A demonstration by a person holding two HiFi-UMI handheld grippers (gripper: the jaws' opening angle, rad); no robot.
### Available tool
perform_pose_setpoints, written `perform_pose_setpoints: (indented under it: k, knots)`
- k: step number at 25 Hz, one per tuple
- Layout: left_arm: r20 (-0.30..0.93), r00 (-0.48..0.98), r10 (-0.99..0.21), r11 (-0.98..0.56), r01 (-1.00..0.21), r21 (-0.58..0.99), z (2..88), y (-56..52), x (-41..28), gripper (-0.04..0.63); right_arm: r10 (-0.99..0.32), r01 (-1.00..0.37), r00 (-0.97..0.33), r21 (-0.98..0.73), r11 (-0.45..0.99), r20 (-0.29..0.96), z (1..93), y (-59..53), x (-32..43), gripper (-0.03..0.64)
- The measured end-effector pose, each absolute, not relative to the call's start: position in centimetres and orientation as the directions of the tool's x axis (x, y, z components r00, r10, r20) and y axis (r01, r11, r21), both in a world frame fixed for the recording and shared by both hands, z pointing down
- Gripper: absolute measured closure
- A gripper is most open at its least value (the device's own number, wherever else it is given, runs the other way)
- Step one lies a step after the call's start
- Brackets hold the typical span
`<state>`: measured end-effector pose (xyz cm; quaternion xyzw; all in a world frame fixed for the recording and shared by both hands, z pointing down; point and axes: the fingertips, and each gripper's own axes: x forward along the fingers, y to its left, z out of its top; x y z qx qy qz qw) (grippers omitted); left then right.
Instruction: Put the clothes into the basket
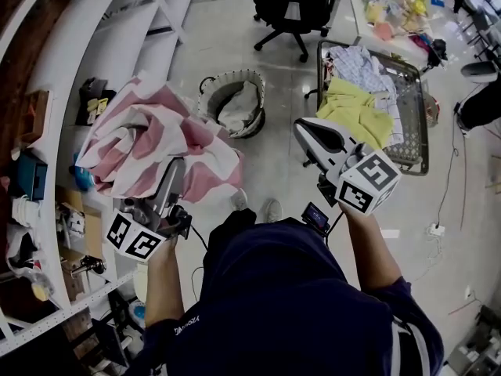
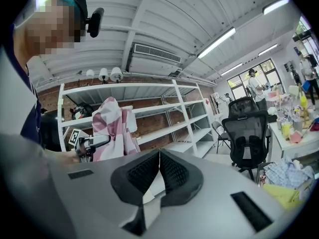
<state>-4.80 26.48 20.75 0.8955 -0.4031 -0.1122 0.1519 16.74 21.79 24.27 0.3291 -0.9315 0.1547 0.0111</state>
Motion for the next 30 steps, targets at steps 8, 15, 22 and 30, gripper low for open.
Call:
perform_pose_setpoints:
  k: [8,15,22,30]
  knots:
    - [-0.075,0.650,-0.756,-0.625,-0.684,0.376,21.9,23.3,-5.2,0.488,-0.616,-0.630,-0.774,-0.279,0.725,0.148,25.4,19.1,17.0,0.609]
    - [-0.060,0.683,-0.728,-0.649,-0.657,0.384,22.7,16.9,-5.1,0.488,-0.619,-0.642,-0.765,-0.288,0.711,0.177,25.8,13.8,15.7,0.609]
    - [-0.047,0.712,-0.700,-0.671,-0.634,0.384,25.2,13.1,-7.5,0.488,-0.619,-0.645,-0.763,-0.296,0.705,0.189,28.2,10.4,12.0,0.609]
    - [-0.034,0.729,-0.684,-0.665,-0.604,0.439,26.4,5.6,-11.5,0.488,-0.612,-0.657,-0.753,-0.309,0.687,0.239,28.5,3.4,6.9,0.609]
